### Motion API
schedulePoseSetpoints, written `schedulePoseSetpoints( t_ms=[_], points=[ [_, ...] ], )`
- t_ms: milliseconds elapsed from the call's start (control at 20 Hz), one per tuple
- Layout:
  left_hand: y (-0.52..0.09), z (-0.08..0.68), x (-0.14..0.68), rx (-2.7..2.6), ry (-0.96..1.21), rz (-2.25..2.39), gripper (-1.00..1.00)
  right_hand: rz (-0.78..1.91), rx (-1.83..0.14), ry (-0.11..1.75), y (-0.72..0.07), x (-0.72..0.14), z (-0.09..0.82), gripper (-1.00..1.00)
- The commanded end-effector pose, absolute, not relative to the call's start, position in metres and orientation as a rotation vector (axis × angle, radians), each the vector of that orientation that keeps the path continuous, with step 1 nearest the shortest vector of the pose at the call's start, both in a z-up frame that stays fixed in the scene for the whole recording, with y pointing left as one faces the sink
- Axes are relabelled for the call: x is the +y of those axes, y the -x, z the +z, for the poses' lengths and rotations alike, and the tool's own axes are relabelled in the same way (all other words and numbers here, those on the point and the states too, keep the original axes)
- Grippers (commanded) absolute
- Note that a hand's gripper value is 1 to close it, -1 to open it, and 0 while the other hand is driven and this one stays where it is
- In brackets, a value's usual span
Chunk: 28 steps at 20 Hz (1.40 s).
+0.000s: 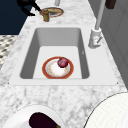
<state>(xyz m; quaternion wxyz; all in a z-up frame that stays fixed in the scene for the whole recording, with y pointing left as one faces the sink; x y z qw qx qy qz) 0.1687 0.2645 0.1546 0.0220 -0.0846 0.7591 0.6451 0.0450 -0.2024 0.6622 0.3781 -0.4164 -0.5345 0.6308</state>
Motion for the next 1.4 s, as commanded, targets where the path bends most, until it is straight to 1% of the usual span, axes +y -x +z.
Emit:
schedulePoseSetpoints(
  t_ms=[0, 800, 1350],
  points=[
    [-0.169, 0.155, 0.265, 2.352, 0.262, 1.999, 0.0, 1.578, -1.36, 1.006, -0.065, -0.202, 0.683, -1.0],
    [-0.169, 0.155, 0.265, 2.352, 0.262, 1.999, 0.0, 1.579, -1.333, 0.97, -0.146, -0.198, 0.773, -1.0],
    [-0.169, 0.155, 0.265, 2.352, 0.262, 1.999, 0.0, 1.609, -1.286, 0.917, -0.222, -0.17, 0.784, -1.0]
  ],
)
